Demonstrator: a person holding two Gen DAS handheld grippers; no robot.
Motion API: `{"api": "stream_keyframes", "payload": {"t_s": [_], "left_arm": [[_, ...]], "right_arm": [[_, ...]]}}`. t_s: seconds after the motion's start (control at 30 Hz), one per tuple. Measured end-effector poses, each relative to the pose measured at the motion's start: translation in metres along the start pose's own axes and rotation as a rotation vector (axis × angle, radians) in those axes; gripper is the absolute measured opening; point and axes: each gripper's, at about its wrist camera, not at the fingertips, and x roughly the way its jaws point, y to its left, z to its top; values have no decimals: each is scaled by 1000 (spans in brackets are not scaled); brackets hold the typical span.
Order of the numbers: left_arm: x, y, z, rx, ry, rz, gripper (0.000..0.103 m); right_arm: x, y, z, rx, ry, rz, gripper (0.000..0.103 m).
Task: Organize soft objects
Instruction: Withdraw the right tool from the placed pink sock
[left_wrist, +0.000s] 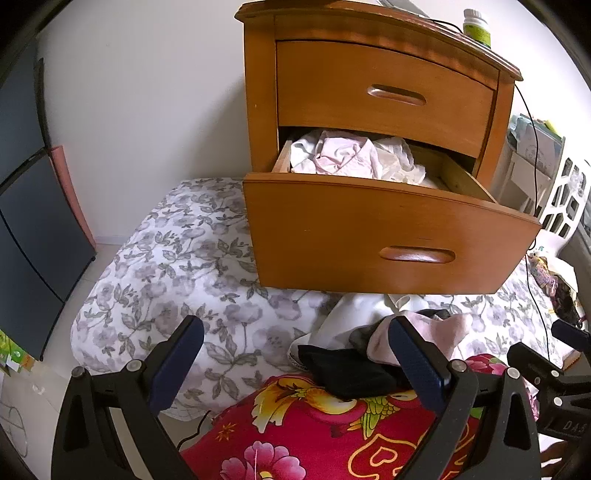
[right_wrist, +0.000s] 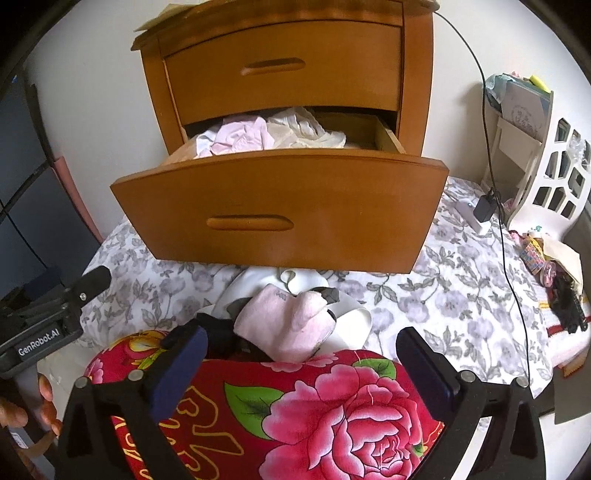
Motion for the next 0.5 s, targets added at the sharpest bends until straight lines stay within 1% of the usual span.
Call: {"api": "stream_keyframes", "payload": {"t_s": [0.17,0.3,0.37,0.5], "left_arm": [[-1,-3,1,11,-8,-10,100],[-1,-6,5,28,-15,-19,100],[-2,-6,9,38,-22,-20,100],[-7,-3,22,30,-37,-52,100]], "right_arm": [[-1,-1,1,8,-10,27,103],[-4,1,3,-7,-25,24,103],[-10,2,7,-19,-46,36,103],[-20,2,14,-26,-90,46,103]]}}
